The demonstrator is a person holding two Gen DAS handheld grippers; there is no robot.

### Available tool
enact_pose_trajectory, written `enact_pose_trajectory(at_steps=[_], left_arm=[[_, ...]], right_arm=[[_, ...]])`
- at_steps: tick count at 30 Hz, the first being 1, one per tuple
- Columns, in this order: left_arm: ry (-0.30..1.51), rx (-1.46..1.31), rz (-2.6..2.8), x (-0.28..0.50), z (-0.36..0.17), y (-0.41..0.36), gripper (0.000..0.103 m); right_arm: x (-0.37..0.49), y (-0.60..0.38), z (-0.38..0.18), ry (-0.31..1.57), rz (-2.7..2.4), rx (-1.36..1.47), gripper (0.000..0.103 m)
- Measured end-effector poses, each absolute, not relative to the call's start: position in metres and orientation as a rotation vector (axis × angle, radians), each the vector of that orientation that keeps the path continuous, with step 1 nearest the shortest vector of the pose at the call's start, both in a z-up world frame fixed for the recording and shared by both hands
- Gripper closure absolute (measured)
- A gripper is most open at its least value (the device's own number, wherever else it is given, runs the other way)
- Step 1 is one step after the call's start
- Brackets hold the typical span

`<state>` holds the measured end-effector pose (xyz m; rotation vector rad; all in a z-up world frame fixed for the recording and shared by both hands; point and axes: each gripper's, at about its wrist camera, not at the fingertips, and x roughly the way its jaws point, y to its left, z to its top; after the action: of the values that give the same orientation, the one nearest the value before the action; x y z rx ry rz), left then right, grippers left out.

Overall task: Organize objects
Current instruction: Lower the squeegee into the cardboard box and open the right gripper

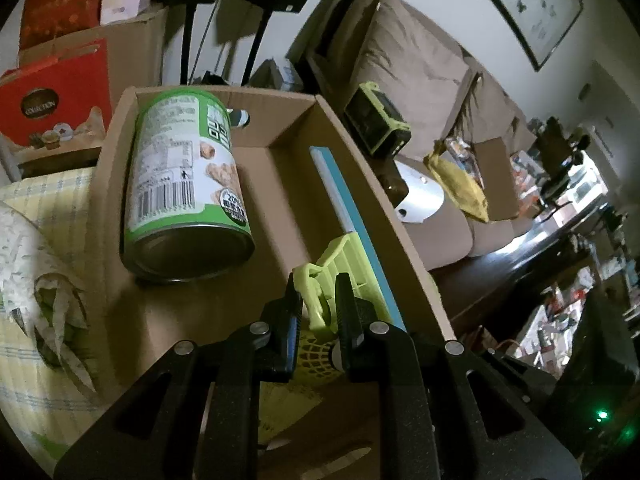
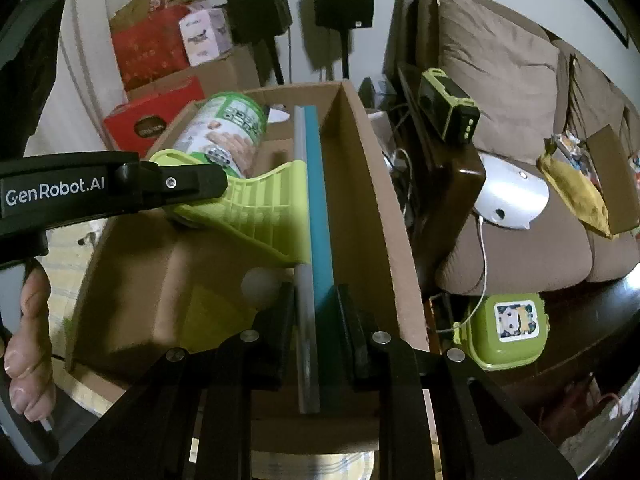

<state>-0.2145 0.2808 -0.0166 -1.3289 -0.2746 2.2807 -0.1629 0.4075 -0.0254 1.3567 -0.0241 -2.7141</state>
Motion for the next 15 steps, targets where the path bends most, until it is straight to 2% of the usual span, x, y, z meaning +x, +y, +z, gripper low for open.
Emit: enact_pose_trajectory(at_steps=[15], left_arm=[[-0.235, -1.450, 2.248, -0.222, -0.042, 0.294, 0.088]], right_arm=[[-0.173, 0.407, -0.038, 0.015, -2.723, 1.425, 0.082]])
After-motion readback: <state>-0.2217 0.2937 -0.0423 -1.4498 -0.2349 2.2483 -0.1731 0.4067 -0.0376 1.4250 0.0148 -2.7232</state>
